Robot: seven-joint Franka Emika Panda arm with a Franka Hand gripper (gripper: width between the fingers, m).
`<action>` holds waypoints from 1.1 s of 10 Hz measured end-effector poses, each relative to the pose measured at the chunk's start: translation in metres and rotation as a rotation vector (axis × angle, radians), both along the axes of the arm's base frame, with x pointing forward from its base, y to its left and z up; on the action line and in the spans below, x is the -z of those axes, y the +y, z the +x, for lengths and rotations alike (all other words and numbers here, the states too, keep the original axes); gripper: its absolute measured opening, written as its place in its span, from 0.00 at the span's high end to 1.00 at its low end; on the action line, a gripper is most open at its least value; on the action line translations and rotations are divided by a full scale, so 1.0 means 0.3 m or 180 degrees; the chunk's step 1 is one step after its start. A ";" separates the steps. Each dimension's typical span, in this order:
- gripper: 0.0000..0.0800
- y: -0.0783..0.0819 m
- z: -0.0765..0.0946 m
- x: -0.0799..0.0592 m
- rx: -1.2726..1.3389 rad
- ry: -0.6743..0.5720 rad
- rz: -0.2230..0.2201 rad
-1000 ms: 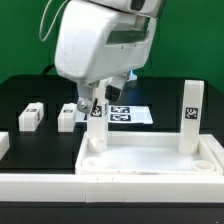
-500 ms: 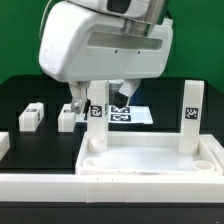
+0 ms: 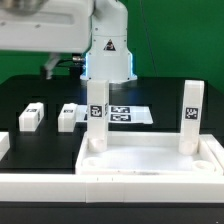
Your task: Assemble desk
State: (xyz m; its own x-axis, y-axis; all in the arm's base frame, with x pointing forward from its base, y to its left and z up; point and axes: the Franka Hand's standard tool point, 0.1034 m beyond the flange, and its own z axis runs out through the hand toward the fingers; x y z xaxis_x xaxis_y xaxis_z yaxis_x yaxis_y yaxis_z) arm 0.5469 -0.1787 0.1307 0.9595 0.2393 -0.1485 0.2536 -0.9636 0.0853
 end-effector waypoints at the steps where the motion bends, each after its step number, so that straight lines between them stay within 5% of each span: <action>1: 0.19 0.001 -0.003 0.025 0.0103 -0.0130 -0.0054; 4: 0.19 0.018 0.000 0.029 0.0607 -0.0172 -0.0101; 8: 0.19 -0.060 -0.145 0.171 0.1987 0.0066 0.0192; 11: 0.19 -0.050 -0.163 0.192 0.2272 0.0196 0.0226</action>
Offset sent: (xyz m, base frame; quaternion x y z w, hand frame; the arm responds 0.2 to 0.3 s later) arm 0.0000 0.0000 0.0000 0.0000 0.0000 0.1296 0.9916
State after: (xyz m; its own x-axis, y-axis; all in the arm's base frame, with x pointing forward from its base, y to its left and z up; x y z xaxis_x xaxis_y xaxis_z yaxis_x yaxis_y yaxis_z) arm 0.4979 -0.1937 0.0732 0.8759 -0.4320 -0.2148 -0.4379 -0.8988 0.0220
